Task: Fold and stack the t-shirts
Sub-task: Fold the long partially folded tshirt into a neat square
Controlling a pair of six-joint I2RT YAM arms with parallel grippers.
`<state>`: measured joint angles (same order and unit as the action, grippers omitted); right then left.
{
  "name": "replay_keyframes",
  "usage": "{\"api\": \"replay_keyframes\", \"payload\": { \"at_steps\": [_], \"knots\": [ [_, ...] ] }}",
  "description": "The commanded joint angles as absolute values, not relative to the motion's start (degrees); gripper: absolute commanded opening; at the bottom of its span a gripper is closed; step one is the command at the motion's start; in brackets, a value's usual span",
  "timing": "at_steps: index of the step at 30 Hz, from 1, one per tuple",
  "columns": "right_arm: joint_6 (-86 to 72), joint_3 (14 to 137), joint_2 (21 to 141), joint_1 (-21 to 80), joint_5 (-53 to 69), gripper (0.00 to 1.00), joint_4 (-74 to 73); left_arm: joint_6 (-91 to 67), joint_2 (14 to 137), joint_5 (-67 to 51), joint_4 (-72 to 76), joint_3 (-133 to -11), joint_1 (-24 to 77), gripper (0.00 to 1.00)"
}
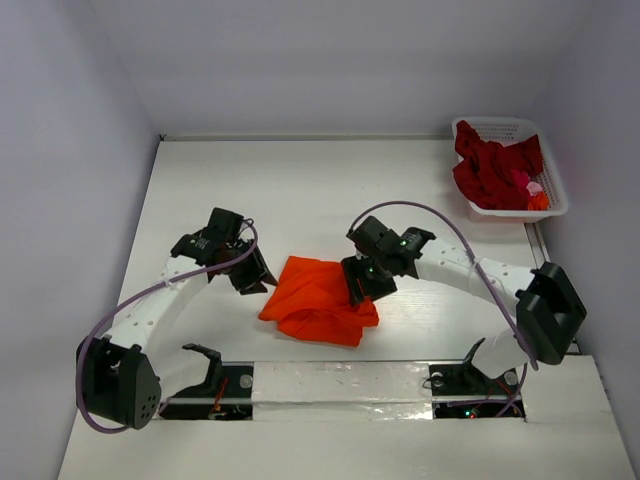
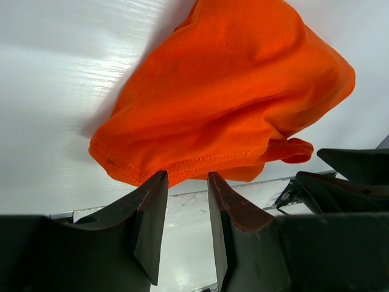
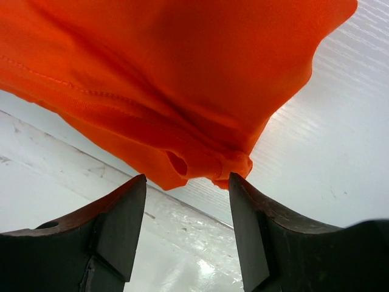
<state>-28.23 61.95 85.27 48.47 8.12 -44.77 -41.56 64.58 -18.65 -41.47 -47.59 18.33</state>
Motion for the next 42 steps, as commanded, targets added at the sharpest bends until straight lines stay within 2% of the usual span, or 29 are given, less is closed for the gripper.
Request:
{"api": "replay_keyframes", "payload": {
  "at_steps": [1, 6, 12, 13, 16, 27, 42],
  "knots": [
    [-27.77, 63.28, 87.27, 48.96, 7.30, 0.62, -42.89, -41.04, 64.25, -19.25, -41.66, -47.81, 18.72, 0.29],
    [-27.69, 63.20, 89.47, 48.96, 7.56, 0.59, -41.40, -41.13, 63.98, -19.34, -41.57, -47.64, 18.72, 0.29],
    [-28.65, 62.40, 89.83, 48.96, 7.29, 0.38, -41.48, -41.22, 63.72, -19.42, -41.75, -47.29, 18.72, 0.29],
    [-28.74, 62.40, 89.39, 48.96, 7.03, 0.30, -41.75, -41.31, 63.72, -19.34, -41.75, -47.29, 18.72, 0.29],
    [-29.27, 62.49, 87.46, 48.96, 5.46, 0.00, -43.68, -41.22, 63.81, -19.25, -41.66, -47.20, 18.72, 0.29],
    [-28.74, 59.85, 79.28, 50.53, 7.91, 0.00, -48.86, -40.96, 65.21, -19.16, -40.96, -48.25, 18.72, 0.30],
    [-25.22, 57.75, 77.26, 54.49, 10.55, 0.00, -52.38, -40.17, 67.41, -18.46, -41.05, -49.83, 18.72, 0.30]
  ]
}}
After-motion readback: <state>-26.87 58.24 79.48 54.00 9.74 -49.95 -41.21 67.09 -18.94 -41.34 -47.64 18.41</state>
